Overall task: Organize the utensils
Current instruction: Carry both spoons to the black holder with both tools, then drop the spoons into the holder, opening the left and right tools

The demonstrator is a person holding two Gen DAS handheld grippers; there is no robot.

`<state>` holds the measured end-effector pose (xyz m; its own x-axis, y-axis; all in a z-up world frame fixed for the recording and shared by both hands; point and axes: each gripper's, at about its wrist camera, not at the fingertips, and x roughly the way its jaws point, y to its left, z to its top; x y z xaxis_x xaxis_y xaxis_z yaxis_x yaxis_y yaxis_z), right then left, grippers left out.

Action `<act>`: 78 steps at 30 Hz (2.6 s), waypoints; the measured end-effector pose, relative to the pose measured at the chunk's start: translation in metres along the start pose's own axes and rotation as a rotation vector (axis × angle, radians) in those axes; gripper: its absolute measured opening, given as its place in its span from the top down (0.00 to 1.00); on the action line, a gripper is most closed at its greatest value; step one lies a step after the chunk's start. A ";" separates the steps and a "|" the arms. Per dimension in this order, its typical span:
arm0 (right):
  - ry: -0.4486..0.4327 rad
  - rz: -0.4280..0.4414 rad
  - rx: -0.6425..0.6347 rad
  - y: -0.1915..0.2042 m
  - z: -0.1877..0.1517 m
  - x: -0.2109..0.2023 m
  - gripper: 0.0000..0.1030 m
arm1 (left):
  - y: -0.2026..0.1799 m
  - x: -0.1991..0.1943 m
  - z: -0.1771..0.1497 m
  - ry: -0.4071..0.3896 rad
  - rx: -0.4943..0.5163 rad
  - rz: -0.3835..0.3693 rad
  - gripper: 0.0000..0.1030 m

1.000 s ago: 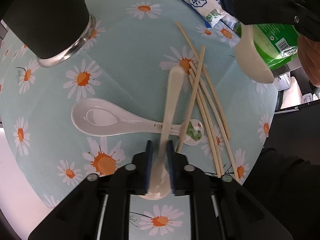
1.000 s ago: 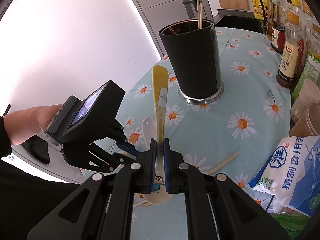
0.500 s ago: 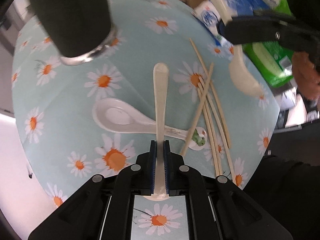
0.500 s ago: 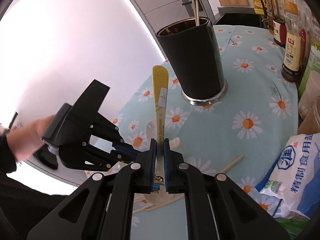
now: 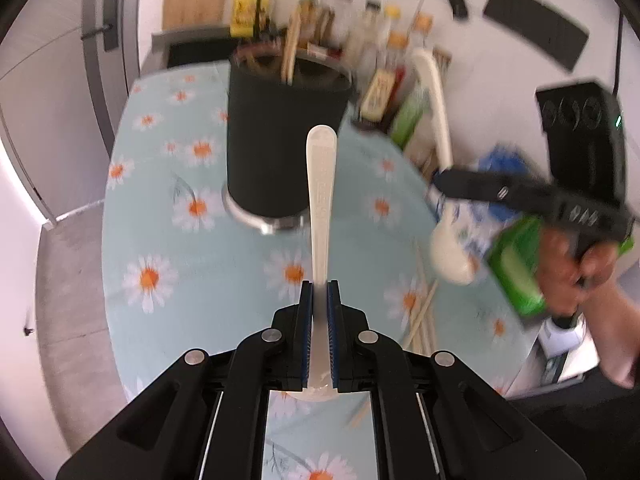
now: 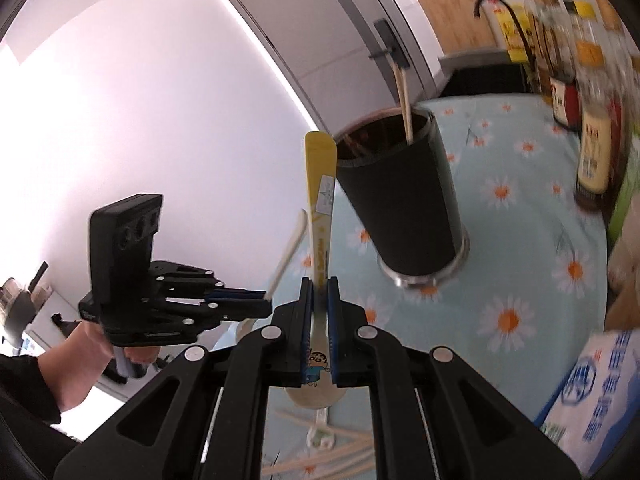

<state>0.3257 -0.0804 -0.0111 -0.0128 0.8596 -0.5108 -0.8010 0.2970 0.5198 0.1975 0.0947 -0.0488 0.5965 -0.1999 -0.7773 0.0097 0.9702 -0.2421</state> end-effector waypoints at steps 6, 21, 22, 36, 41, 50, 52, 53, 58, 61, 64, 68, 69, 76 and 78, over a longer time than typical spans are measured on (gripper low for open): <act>-0.069 -0.001 -0.004 -0.001 0.026 0.005 0.92 | 0.014 -0.022 0.031 -0.191 -0.078 -0.035 0.94; -0.325 -0.098 -0.005 -0.005 0.098 -0.003 0.92 | 0.022 -0.045 0.106 -0.483 -0.162 -0.077 0.94; -0.333 -0.098 0.002 -0.008 0.103 -0.003 0.92 | 0.024 -0.044 0.112 -0.497 -0.168 -0.075 0.94; -0.364 -0.145 0.049 -0.040 0.121 0.021 0.92 | 0.037 -0.015 0.137 -0.554 -0.199 -0.065 0.94; -0.356 -0.188 0.026 -0.041 0.117 0.032 0.92 | 0.038 0.001 0.135 -0.514 -0.197 -0.038 0.94; -0.304 -0.200 0.018 -0.045 0.107 0.049 0.91 | 0.026 0.019 0.125 -0.462 -0.134 0.030 0.93; -0.285 -0.197 0.022 -0.045 0.105 0.051 0.89 | 0.029 0.021 0.123 -0.456 -0.152 0.028 0.93; -0.287 -0.184 0.030 -0.045 0.105 0.049 0.78 | 0.029 0.021 0.123 -0.452 -0.156 0.025 0.93; -0.348 -0.109 0.096 -0.049 0.105 0.027 0.69 | 0.029 0.010 0.123 -0.457 -0.193 0.036 0.77; -0.371 -0.099 0.109 -0.048 0.107 0.015 0.69 | 0.025 0.005 0.123 -0.459 -0.180 0.042 0.77; -0.384 -0.089 0.110 -0.045 0.109 0.005 0.69 | 0.019 -0.002 0.120 -0.464 -0.178 0.036 0.77; -0.387 -0.086 0.105 -0.037 0.105 -0.003 0.69 | 0.012 -0.010 0.116 -0.473 -0.172 0.028 0.77; -0.387 -0.089 0.103 -0.035 0.103 -0.005 0.69 | 0.010 -0.012 0.116 -0.474 -0.171 0.030 0.77; -0.399 -0.056 0.124 -0.021 0.087 -0.025 0.69 | -0.006 -0.029 0.108 -0.466 -0.130 0.008 0.77; -0.403 -0.066 0.119 -0.014 0.081 -0.032 0.69 | -0.010 -0.034 0.104 -0.468 -0.122 0.004 0.77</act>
<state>0.3858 -0.0784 0.0538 0.2899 0.9240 -0.2493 -0.7174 0.3822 0.5825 0.2601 0.1056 0.0406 0.8935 -0.0856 -0.4408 -0.0713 0.9422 -0.3275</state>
